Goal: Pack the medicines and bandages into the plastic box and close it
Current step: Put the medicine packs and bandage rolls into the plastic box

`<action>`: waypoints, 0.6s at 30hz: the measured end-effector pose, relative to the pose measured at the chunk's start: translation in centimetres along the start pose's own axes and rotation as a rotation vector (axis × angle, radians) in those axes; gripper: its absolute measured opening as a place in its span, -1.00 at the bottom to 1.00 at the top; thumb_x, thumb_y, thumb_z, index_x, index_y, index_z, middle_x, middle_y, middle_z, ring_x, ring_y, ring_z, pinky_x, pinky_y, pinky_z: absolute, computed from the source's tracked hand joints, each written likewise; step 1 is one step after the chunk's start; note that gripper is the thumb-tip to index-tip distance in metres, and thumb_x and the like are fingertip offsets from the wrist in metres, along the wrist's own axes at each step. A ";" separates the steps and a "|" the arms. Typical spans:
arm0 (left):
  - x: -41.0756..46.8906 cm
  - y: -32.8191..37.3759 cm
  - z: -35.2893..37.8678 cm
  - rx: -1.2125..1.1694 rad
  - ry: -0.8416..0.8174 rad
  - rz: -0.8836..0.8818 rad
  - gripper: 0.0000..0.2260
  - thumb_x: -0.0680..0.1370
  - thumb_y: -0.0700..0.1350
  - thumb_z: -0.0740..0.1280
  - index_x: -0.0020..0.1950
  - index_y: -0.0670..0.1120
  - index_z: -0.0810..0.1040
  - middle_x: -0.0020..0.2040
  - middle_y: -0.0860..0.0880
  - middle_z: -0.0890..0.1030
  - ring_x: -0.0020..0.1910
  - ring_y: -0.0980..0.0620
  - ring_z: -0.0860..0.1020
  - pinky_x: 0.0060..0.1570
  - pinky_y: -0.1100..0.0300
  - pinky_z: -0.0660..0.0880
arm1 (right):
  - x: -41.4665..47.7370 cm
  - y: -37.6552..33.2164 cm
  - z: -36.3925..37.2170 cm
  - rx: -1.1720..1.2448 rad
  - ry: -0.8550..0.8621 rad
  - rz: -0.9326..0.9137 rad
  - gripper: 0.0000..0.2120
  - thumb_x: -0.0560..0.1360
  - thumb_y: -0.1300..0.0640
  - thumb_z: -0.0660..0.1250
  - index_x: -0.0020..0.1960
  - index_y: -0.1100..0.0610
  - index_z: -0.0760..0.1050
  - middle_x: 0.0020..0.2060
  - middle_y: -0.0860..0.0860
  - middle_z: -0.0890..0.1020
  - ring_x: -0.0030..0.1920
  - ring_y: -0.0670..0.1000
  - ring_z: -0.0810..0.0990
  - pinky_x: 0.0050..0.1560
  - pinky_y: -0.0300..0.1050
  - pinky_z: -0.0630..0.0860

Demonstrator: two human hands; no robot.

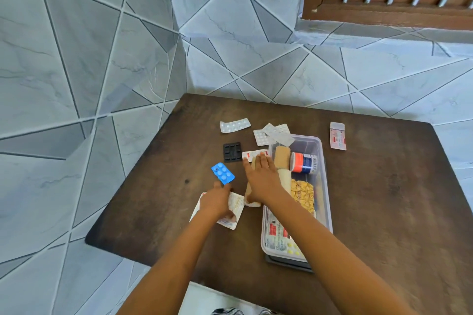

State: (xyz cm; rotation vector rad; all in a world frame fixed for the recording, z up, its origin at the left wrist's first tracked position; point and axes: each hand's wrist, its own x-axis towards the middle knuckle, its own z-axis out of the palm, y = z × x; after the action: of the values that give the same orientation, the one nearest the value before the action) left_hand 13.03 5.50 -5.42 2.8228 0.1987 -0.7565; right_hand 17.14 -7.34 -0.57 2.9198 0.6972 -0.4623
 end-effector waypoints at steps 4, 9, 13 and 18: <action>0.2 -0.3 -0.3 -0.081 -0.029 -0.032 -0.22 0.26 -0.04 0.57 0.37 -0.07 0.25 0.31 -0.16 0.37 0.23 -0.16 0.49 0.19 0.00 0.43 | 1.6 -0.1 0.7 -0.248 -0.140 0.044 -0.08 0.41 -0.07 0.39 0.52 0.14 -0.12 0.49 0.31 0.03 0.50 0.31 -0.07 0.50 0.17 -0.23; 0.3 -0.9 -0.5 -0.131 -0.019 -0.087 -0.23 0.24 -0.01 0.59 0.30 -0.13 0.26 0.27 -0.16 0.34 0.24 -0.18 0.46 0.17 -0.01 0.46 | 1.9 -0.9 1.2 -0.182 -0.123 0.008 -0.37 0.47 -0.02 0.32 0.44 0.15 0.18 0.44 0.29 0.25 0.47 0.27 0.14 0.49 -0.04 0.10; 0.3 -1.3 -0.5 -0.216 0.058 -0.078 -0.42 0.31 -0.09 0.54 0.20 -0.12 0.32 0.17 -0.14 0.52 0.11 -0.14 0.54 0.02 -0.01 0.49 | 1.4 -1.8 0.9 -0.061 -0.149 -0.009 -0.48 0.50 0.11 0.33 0.40 0.22 0.28 0.42 0.32 0.28 0.37 0.25 0.35 0.23 -0.08 0.42; 0.3 -2.3 -1.2 -0.388 0.163 -0.060 -0.73 0.37 -0.20 0.47 -0.03 -0.07 0.45 0.09 -0.14 0.62 0.00 -0.12 0.59 -0.07 0.07 0.51 | 0.6 -1.8 0.4 0.013 -0.029 -0.017 -0.61 0.53 0.19 0.27 0.33 0.27 0.36 0.34 0.30 0.40 0.15 0.18 0.58 0.11 -0.05 0.52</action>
State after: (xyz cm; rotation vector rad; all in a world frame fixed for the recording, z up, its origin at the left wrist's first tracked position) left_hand 13.43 8.01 -4.89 2.5132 0.4102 -0.4393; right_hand 16.78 -5.58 -1.24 2.9149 0.7183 -0.5110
